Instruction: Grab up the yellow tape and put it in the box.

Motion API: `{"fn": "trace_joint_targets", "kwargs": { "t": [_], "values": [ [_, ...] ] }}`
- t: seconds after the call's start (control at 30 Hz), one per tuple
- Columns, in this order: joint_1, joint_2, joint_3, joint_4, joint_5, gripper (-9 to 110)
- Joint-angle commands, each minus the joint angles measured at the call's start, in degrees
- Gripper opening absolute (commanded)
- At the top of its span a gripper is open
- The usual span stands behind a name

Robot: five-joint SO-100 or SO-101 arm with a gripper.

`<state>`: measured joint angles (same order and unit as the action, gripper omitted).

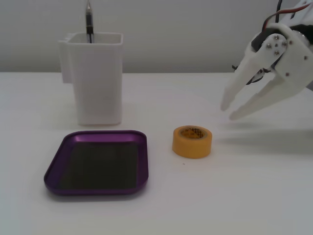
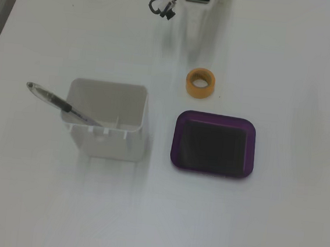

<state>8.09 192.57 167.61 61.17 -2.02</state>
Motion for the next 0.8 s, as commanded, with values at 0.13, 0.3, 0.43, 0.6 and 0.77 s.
{"fn": "trace_joint_targets", "kwargs": {
  "t": [0.13, 0.3, 0.43, 0.6, 0.77],
  "values": [
    [-0.2, -10.8, -10.2, -4.5, -0.3, 3],
    [-0.2, -27.0, -21.8, -3.9, -0.4, 3],
    [-1.2, -38.0, -30.5, -3.7, -0.4, 4],
    [-8.6, -47.1, -35.6, -1.4, -0.4, 4],
    [-15.0, -51.9, -35.9, -0.8, -0.4, 5]
  ]
}}
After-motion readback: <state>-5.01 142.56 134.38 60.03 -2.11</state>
